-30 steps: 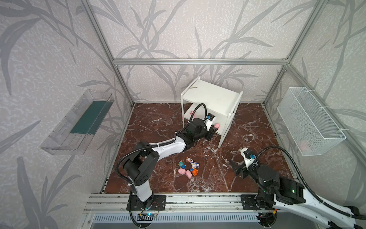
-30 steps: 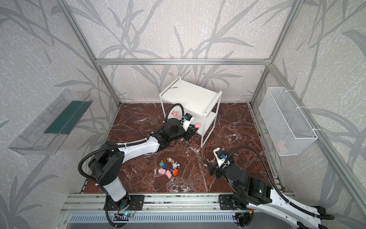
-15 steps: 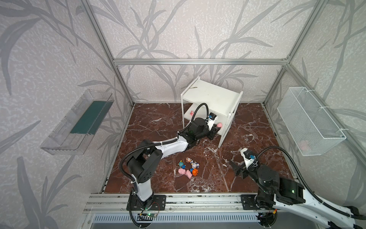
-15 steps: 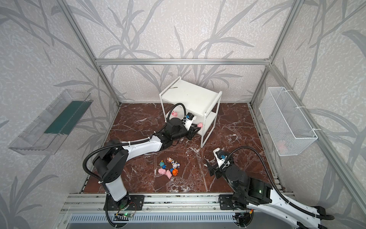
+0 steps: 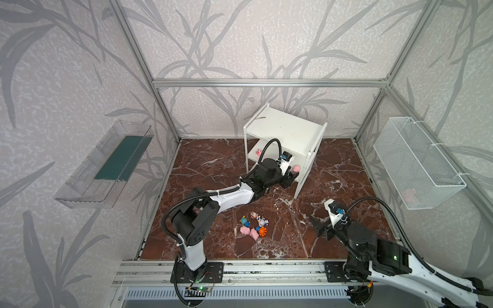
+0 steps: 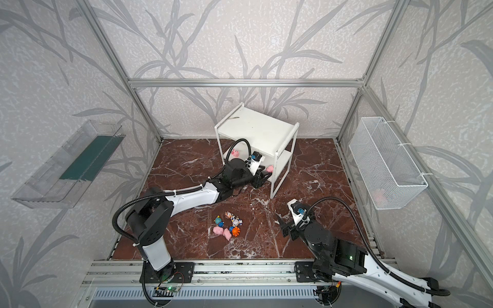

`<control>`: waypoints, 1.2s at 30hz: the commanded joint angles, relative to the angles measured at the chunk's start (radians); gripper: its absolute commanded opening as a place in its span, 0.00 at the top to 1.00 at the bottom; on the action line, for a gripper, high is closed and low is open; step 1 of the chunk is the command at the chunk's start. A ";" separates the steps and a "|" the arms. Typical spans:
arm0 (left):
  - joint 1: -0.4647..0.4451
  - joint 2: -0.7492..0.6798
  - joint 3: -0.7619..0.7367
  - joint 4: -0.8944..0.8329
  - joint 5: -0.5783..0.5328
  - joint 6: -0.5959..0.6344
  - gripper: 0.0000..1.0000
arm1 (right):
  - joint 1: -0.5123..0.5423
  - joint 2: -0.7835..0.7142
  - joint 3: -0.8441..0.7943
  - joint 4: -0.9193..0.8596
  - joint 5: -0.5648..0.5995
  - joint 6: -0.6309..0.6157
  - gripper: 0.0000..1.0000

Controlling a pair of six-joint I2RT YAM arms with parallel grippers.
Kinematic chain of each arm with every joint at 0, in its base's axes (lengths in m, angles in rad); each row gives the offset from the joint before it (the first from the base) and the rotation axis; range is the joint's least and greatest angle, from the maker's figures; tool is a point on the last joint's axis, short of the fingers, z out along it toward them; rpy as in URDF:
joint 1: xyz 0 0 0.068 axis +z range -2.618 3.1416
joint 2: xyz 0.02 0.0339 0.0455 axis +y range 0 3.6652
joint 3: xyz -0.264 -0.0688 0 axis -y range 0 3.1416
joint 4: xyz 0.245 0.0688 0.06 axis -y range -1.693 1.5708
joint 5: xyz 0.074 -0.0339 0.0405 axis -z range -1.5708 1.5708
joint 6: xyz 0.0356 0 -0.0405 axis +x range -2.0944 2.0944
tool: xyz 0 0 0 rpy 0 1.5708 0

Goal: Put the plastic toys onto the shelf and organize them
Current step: 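Push the held pink pig farther onto the lower tier and open the left gripper, then withdraw the left gripper from the shelf back over the toy pile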

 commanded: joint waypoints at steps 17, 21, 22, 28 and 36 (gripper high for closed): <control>-0.005 -0.463 -0.366 -0.290 -0.354 -0.081 0.15 | 0.007 0.198 -0.042 0.212 -0.182 -0.009 0.01; -0.022 -0.611 -0.443 -0.515 -0.431 -0.198 0.10 | 0.006 0.283 -0.064 0.298 -0.251 -0.009 0.01; -0.028 -0.644 -0.460 -0.559 -0.451 -0.234 0.09 | 0.006 0.305 -0.067 0.318 -0.264 -0.011 0.01; -0.057 -0.834 -0.522 -0.858 -0.534 -0.468 0.04 | 0.006 0.456 -0.063 0.415 -0.329 -0.006 0.01; -0.068 -0.899 -0.611 -1.005 -0.472 -0.669 0.03 | 0.006 0.545 -0.060 0.472 -0.362 -0.013 0.00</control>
